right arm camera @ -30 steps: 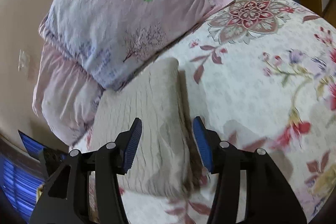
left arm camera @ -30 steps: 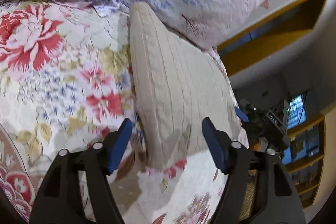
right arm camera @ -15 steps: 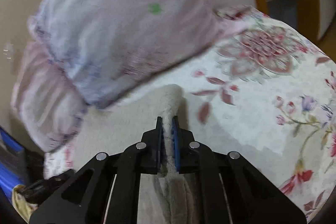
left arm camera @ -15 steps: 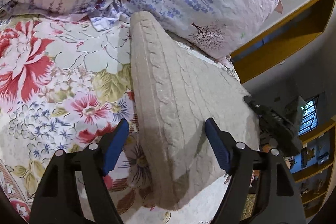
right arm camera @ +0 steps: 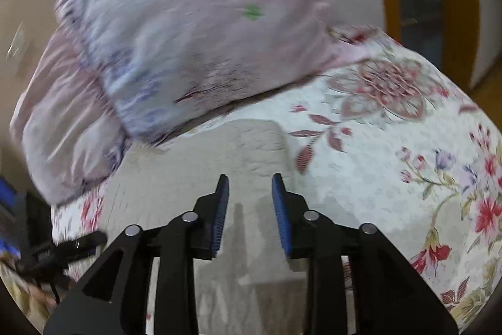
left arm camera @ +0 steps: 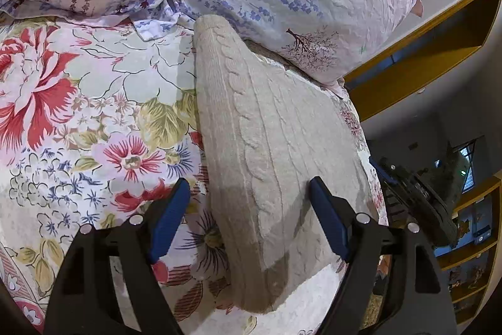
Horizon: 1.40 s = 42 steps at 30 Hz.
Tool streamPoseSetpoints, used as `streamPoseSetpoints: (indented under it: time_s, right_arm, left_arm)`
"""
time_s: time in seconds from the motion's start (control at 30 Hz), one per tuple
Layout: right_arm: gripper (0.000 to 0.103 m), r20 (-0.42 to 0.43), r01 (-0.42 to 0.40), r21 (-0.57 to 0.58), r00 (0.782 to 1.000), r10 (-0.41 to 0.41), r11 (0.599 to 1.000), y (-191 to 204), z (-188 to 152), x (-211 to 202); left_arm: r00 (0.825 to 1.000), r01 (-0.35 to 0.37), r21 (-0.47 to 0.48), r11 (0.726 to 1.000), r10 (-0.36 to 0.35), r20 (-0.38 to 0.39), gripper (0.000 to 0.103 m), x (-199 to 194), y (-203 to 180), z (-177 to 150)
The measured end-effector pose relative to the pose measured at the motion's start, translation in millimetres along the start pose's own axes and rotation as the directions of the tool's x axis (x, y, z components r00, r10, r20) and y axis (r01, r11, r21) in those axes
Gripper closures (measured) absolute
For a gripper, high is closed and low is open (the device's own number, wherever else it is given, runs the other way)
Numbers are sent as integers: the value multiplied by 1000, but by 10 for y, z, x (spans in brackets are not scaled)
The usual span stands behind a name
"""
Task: Fold small clothes
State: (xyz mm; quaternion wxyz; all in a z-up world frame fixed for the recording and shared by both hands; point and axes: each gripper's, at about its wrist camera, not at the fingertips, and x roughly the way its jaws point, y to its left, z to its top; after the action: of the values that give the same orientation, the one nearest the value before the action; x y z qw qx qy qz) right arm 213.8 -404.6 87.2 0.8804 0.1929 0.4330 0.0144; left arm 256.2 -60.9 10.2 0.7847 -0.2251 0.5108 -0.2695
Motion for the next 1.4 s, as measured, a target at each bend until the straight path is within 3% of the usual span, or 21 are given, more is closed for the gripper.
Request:
streamPoseSetpoints:
  time_s: [0.13,0.2,0.37,0.53,0.77,1.07,1.17,1.2,1.23,1.3,1.4]
  right_arm:
    - [64,-140,63,-114,987,-79,991,149,-201,333]
    - [64,-101,84,-148,990,-100,985,186,-233,359]
    - [62,-129,56,-104,989,-69,993,131,-207,340]
    - [62,-124,78,-122,988,-93,989,177,-226,337]
    - [62,-127,95,-166,985,-117,982,223,-239,342]
    - [62,-102,113,-237,985,-140,965,272,-270,341]
    - [61,-118,106,-222,984,-134,969,269,-222,322]
    - [54,-131,87,-206,985,-115,975,256,-182,289]
    - [35,-141,54,-185,987,-81,981,235,-147,252]
    - [16,-128,-16,-119,992,1,993,156,-60,143]
    - [15,-97,-43,-24,994,41,999,-20,98,44]
  left_arm:
    - [999,-45,33,998,45,11,22,36,-45,-10]
    - [997,-76,53,996,75,13,21,80,-74,-3]
    - [995,-97,69,993,96,18,20,97,-101,9]
    - [992,-124,94,988,122,24,21,61,-122,-34]
    - [967,-255,225,941,251,46,22,110,-279,-55]
    - [959,-279,218,935,284,7,13,222,-228,30]
    - [971,-234,187,954,238,0,13,186,-183,44]
    - [978,-203,168,965,207,-7,13,162,-152,56]
    - [986,-159,134,978,163,-18,13,131,-101,73]
    - [995,-96,76,993,98,-32,13,97,-27,107]
    - [998,-56,19,998,56,-18,13,62,26,172]
